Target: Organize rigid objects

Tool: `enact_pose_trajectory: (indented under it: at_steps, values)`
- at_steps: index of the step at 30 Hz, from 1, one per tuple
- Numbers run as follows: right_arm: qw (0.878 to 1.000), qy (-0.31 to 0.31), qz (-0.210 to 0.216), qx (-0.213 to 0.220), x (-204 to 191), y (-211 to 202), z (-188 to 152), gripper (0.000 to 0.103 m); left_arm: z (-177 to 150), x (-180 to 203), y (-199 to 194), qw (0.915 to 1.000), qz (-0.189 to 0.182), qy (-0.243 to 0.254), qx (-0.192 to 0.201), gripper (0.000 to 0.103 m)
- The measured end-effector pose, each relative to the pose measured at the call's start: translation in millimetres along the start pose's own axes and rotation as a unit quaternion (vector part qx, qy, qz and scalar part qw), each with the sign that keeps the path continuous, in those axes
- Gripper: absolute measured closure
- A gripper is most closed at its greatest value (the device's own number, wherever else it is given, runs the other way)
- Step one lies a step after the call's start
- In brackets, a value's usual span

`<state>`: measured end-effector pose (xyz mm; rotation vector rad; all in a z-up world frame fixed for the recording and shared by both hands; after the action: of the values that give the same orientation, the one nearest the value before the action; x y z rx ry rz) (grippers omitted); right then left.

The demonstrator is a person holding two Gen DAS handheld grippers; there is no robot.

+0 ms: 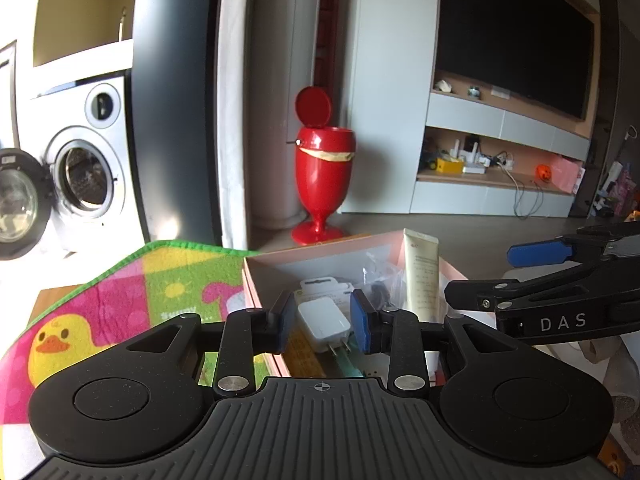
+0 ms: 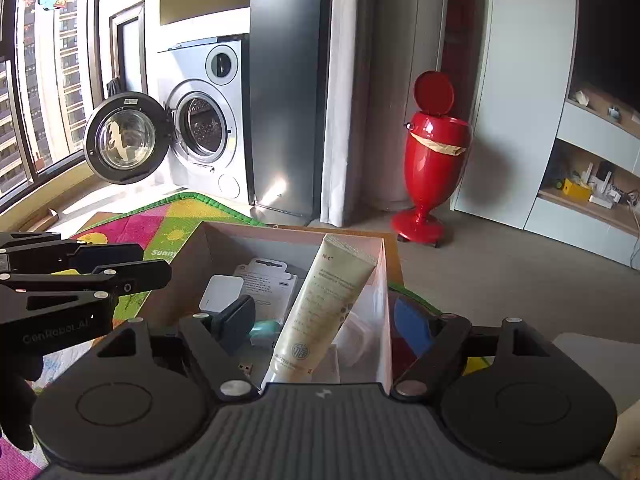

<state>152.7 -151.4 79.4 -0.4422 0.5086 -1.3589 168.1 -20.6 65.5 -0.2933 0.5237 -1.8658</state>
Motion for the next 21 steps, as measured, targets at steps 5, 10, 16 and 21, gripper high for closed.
enact_pose_trajectory:
  at_steps: [5,10,16,21]
  values:
    - [1.0,0.002,-0.011,0.002,-8.2,-40.1,-44.0,0.003,-43.1,-1.3,-47.1,0.9998,0.009,0.003,-0.018,0.069]
    - [0.999,-0.006,-0.02,-0.039,-18.7,-43.7,-105.5,0.003,-108.2,-9.5,-72.8,0.9967,0.029,-0.023,-0.072,0.069]
    - [0.994,0.027,-0.023,-0.104,-21.3,-18.6,-148.4,0.003,-148.0,-10.7,-67.7,0.9922,0.06,-0.043,-0.101,0.067]
    - [0.995,0.037,-0.034,-0.081,-19.1,-16.8,-155.0,0.0,-150.2,2.7,-65.9,0.993,0.071,-0.049,-0.08,0.052]
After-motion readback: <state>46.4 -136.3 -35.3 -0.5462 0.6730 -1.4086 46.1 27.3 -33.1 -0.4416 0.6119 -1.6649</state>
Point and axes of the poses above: each gripper's, at about its wrist camera, not at the fingertips, and y roughly the way its jaws point, x to its right, z to its top, the point moved 7 cm from there along y, roughly the way its jaws point, and after that the axes turned 7 degrees about y, right-handed, at the moved point
